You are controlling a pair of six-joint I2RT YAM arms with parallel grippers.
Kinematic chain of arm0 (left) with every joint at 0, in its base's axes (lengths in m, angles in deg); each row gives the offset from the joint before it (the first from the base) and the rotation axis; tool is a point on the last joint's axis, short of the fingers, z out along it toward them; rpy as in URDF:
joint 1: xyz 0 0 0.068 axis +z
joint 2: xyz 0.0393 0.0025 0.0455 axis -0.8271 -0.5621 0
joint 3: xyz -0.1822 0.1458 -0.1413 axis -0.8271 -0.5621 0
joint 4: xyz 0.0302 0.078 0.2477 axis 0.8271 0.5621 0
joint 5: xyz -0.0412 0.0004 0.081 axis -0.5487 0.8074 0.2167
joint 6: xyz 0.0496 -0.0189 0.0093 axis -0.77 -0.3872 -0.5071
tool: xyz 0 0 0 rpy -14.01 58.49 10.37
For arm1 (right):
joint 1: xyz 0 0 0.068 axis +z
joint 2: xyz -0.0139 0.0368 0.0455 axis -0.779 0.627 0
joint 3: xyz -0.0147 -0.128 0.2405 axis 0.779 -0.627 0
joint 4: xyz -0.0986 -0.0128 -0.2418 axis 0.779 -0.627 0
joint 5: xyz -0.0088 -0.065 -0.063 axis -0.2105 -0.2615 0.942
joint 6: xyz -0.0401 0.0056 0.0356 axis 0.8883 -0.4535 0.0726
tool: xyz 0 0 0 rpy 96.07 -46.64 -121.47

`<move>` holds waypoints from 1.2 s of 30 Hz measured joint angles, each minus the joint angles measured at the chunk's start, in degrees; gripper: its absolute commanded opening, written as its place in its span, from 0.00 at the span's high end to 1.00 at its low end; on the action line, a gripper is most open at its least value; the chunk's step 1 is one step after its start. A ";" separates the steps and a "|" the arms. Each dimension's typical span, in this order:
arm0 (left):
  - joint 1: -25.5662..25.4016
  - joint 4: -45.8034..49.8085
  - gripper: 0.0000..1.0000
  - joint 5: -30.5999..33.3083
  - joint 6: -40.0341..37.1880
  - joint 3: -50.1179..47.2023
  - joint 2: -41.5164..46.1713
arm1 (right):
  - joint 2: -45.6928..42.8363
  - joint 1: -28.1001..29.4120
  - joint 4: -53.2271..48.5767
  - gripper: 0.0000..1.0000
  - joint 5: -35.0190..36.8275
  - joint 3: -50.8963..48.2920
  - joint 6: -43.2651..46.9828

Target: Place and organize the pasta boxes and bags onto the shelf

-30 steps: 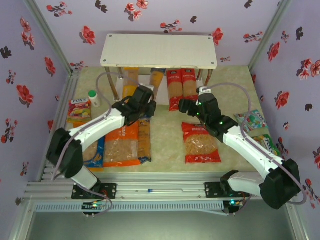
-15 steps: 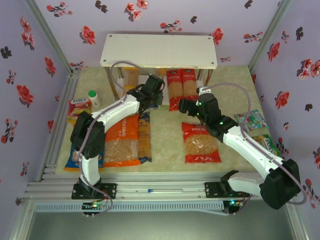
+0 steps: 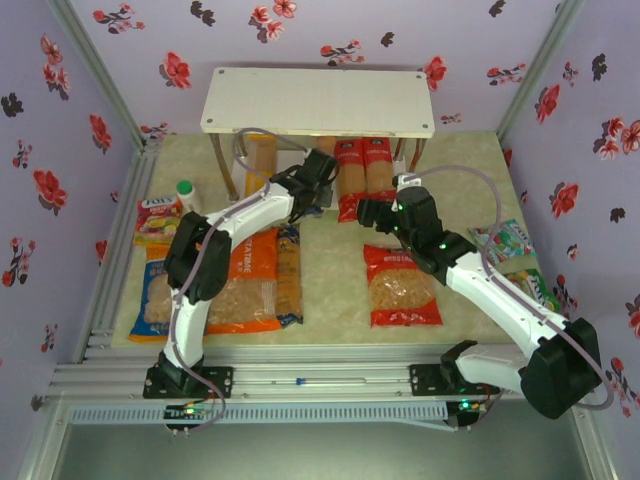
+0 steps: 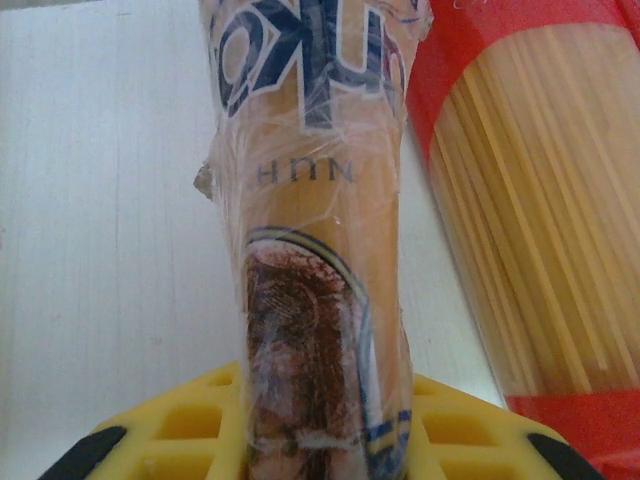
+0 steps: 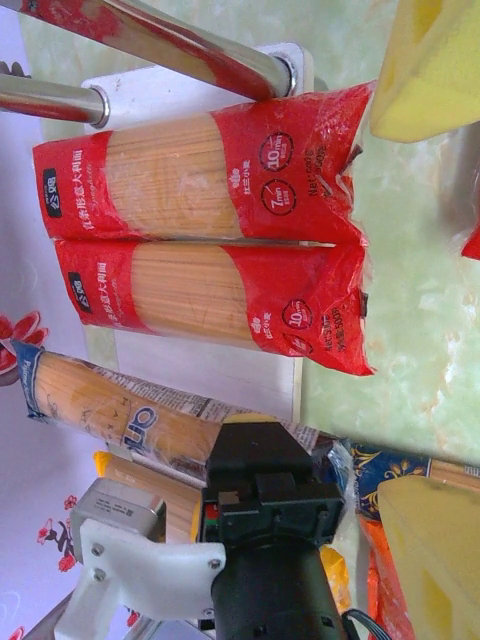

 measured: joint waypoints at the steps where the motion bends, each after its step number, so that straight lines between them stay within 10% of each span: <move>1: 0.04 0.00 1.00 0.00 0.42 0.61 -0.63 | 0.00 0.00 0.00 0.13 0.00 0.00 0.04; 11: 0.61 1.40 0.90 -0.04 1.81 5.11 -5.16 | 0.00 -0.07 -0.02 0.13 0.04 0.00 0.07; 21: 0.81 1.31 0.50 -1.79 2.47 6.60 -6.80 | -0.02 -0.07 -0.04 0.13 0.22 0.00 0.07; 36: 1.29 -5.84 0.24 -6.95 2.78 3.10 -5.42 | -0.24 -0.07 -0.83 0.12 0.22 0.00 0.07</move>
